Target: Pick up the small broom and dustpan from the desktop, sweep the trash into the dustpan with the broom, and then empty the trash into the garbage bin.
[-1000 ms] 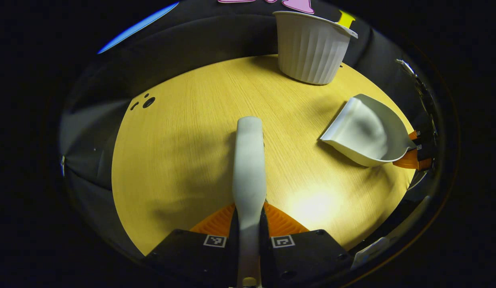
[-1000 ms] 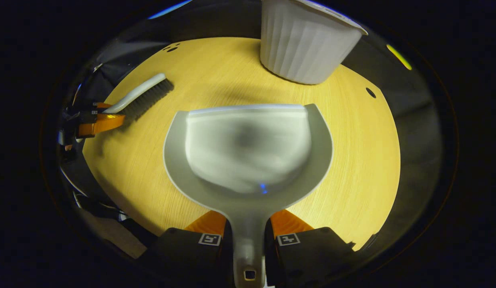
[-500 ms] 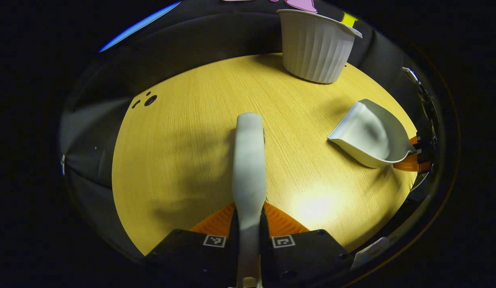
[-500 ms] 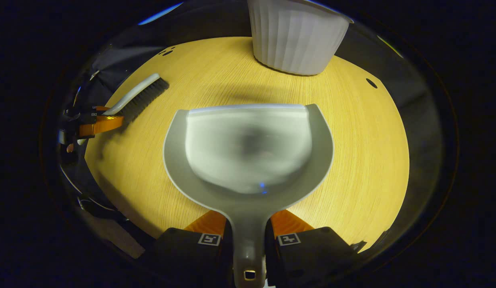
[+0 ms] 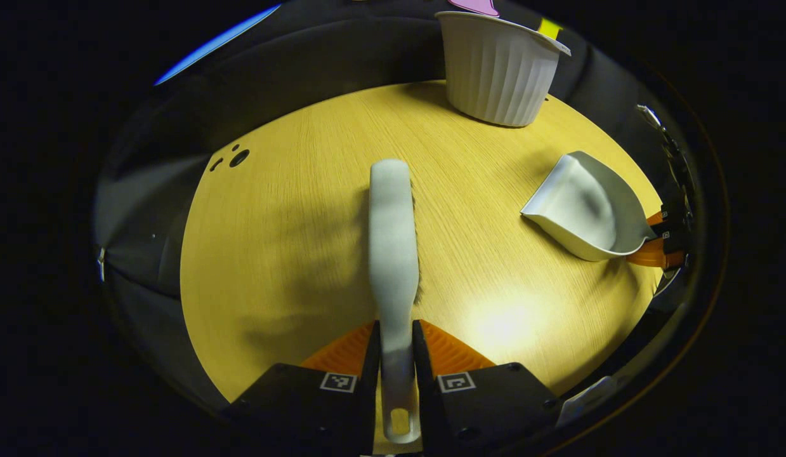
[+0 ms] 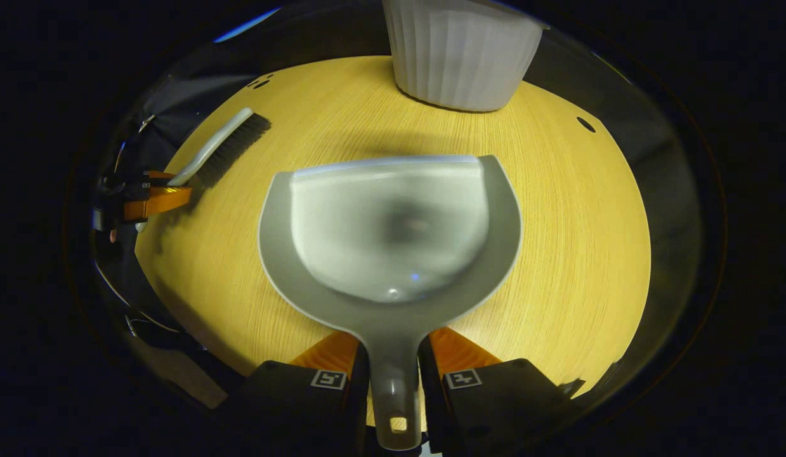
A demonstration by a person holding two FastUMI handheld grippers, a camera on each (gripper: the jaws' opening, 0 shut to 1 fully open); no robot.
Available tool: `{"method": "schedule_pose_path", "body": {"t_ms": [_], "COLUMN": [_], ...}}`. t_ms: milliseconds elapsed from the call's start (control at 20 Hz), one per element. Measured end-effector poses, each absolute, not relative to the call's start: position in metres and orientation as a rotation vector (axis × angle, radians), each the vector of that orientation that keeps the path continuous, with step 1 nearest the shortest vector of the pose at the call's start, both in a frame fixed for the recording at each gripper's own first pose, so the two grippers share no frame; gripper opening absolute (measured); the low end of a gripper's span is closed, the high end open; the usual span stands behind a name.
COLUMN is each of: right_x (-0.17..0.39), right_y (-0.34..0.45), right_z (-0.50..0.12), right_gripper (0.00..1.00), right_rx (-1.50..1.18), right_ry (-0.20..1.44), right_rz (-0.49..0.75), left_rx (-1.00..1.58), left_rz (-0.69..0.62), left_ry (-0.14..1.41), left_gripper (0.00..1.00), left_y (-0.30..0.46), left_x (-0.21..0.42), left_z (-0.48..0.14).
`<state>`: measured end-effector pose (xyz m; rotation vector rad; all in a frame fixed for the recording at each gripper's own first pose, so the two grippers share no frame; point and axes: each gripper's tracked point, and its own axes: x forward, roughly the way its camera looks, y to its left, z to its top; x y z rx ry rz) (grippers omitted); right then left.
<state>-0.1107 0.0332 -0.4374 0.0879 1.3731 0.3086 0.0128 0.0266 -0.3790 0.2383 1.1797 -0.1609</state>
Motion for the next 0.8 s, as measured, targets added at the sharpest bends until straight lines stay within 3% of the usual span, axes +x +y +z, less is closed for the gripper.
{"method": "schedule_pose_path", "body": {"t_ms": [150,200,500,800], "right_x": [-0.113,-0.113,-0.100,-0.067], "right_y": [0.030,0.029,0.012,0.009], "right_z": [-0.423,-0.417,-0.356,-0.273], "right_gripper": [0.45,0.41,0.42,0.41], "right_rx": [0.081,0.088,0.120,0.092], "right_ry": [1.351,1.334,1.174,0.909], "right_rz": [0.319,0.320,0.296,0.311], "left_rx": [0.251,0.257,0.265,0.144], "left_rz": [-0.165,-0.163,-0.142,-0.130], "left_ry": [1.163,1.156,1.039,0.742], "left_gripper": [0.32,0.36,0.32,0.32], "left_y": [0.026,0.028,0.028,-0.001], "left_x": [0.009,0.009,0.007,0.029], "left_z": [-0.371,-0.368,-0.317,-0.214]}}
